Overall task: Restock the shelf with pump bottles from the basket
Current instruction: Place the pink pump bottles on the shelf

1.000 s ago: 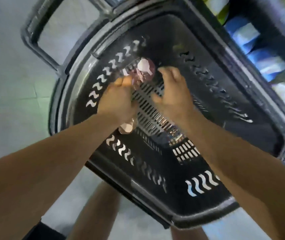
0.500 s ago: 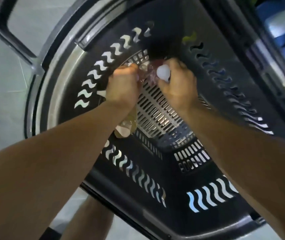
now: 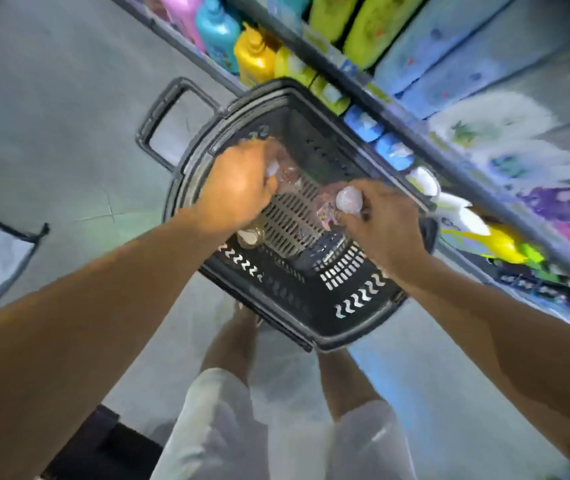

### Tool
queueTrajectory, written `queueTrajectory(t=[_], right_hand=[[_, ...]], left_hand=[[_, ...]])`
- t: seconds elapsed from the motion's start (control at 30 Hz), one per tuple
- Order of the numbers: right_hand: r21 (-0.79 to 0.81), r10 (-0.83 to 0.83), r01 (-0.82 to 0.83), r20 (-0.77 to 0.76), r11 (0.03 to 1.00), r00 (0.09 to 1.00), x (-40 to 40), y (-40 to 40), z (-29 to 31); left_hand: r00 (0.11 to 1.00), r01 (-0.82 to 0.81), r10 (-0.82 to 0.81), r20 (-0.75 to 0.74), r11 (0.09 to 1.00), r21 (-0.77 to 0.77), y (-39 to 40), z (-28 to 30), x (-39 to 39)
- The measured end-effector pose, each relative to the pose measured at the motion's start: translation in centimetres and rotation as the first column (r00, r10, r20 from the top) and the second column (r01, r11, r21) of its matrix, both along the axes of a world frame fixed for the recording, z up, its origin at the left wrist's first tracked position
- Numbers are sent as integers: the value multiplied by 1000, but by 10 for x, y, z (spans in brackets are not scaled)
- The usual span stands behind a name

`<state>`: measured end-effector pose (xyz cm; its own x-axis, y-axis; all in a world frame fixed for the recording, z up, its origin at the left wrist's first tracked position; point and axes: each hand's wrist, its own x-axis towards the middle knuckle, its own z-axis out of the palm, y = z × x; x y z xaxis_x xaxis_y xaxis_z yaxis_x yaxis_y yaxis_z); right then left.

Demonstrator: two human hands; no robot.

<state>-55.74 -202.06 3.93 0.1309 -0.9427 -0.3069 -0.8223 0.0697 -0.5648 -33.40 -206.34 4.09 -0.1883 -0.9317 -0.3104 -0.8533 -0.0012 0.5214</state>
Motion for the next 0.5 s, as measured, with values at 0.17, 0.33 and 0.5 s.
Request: queueTrajectory(t=[0.17,0.33,0.5], right_hand=[[-36,-101,105,89,994,991,-11,8,142],[-190,-223,261,197,946,955,-19,22,273],[-257,-325,359,166,897,931,-40,30,383]], left_hand=[[988,33,-40,-151,998,-46,10,140,-5],[973,124,-142,-183,987,-105,10,270,-20],[965,233,-259,-44,921,-311,0,368,-40]])
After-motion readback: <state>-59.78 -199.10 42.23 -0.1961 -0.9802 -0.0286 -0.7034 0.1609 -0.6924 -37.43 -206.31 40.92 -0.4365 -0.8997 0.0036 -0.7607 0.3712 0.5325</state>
